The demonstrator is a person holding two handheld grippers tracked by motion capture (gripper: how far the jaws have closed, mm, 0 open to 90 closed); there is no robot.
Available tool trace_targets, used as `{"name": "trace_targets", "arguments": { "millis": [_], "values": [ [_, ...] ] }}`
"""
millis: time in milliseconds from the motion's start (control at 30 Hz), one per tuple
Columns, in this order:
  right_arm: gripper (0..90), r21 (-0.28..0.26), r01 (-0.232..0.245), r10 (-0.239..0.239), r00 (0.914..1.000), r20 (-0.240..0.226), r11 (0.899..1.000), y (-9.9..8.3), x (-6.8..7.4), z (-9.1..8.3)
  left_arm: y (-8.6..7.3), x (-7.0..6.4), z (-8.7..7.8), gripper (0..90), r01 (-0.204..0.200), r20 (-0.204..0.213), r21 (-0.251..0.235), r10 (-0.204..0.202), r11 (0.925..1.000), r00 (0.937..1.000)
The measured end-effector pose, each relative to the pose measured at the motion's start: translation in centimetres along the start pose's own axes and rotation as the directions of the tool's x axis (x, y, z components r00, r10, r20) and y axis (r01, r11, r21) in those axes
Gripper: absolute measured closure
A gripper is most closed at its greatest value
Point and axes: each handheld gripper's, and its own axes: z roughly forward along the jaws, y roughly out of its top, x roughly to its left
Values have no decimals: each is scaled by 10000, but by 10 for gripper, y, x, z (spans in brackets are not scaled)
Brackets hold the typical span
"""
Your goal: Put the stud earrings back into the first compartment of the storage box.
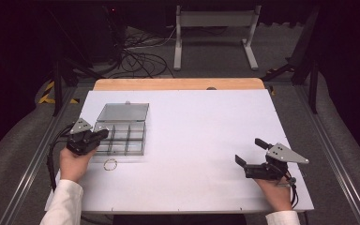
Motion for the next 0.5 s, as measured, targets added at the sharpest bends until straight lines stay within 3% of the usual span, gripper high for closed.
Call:
{"name": "trace_targets", "arguments": {
  "millis": [500],
  "values": [
    [21,17,-37,37,10000,47,10000,0,-1,0,-1,14,15,853,728,-479,-1,-727,9973,9962]
  ]
}}
